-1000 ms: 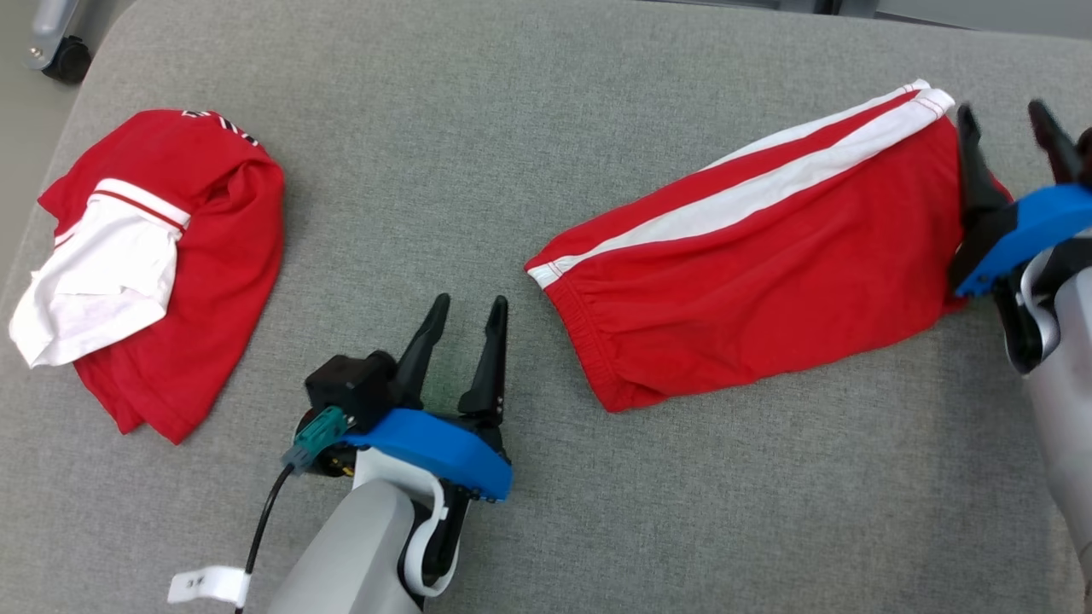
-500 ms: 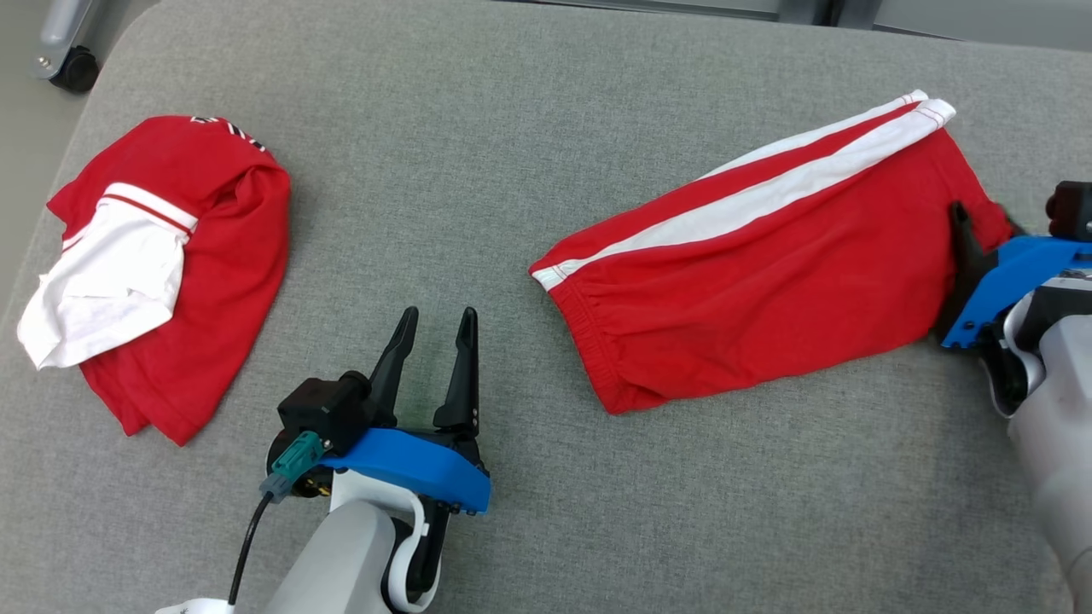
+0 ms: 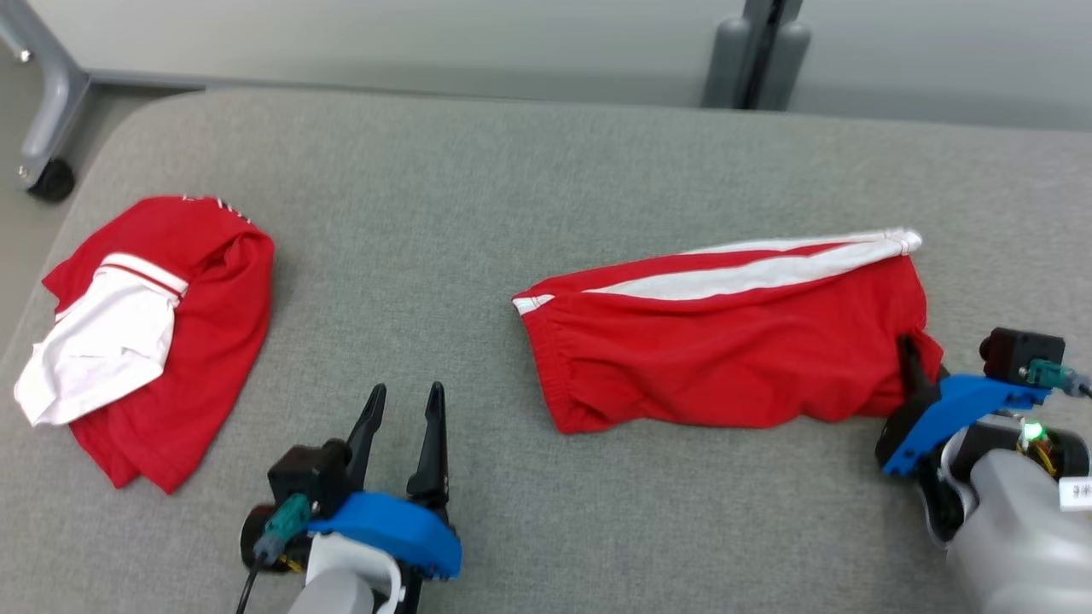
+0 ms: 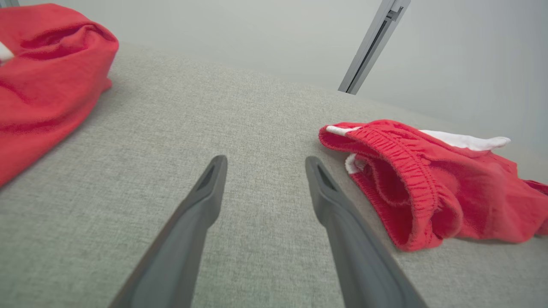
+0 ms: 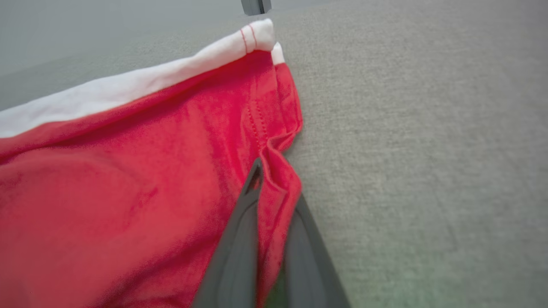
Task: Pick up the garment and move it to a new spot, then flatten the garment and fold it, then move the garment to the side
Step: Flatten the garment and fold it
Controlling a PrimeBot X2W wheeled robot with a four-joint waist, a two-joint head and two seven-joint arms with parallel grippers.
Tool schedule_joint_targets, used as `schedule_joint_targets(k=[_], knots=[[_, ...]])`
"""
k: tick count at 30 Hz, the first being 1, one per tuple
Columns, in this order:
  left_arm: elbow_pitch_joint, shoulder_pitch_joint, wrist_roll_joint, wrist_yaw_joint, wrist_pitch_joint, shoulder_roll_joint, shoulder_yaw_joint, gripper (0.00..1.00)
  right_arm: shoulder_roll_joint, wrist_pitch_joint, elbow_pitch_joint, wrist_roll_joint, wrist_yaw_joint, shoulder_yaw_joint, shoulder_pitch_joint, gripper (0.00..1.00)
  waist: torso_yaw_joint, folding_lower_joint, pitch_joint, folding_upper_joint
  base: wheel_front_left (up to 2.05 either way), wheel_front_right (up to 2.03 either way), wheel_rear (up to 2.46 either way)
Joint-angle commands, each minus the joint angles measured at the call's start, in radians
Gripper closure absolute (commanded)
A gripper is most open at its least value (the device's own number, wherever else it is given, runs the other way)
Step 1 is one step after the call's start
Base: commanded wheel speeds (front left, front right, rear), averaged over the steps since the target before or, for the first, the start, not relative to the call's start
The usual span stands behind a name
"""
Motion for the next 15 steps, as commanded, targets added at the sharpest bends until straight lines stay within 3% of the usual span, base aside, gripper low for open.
schedule_joint_targets(k=[1, 9, 15], knots=[[0.006, 0.022, 0.014, -0.002, -0.004, 0.0, 0.013, 0.0, 0.006, -0.002, 0.004, 0.009, -0.002, 0.009, 0.051, 1.0, -0.046, 0.0001, -0.055, 0.0, 0.0, 0.0, 0.0], [0.013, 0.116, 0.121, -0.01, -0.004, 0.0, 0.042, 0.0, 0.01, -0.014, -0.029, 0.075, -0.001, 0.013, 0.17, 1.0, -0.079, 0.0001, -0.163, 0.0, 0.0, 0.0, 0.0], [0.004, 0.178, 0.135, -0.011, -0.004, 0.0, 0.056, 0.0, 0.001, -0.017, -0.045, 0.096, -0.001, 0.013, 0.24, 1.0, -0.072, 0.0001, -0.213, 0.0, 0.0, 0.0, 0.0]])
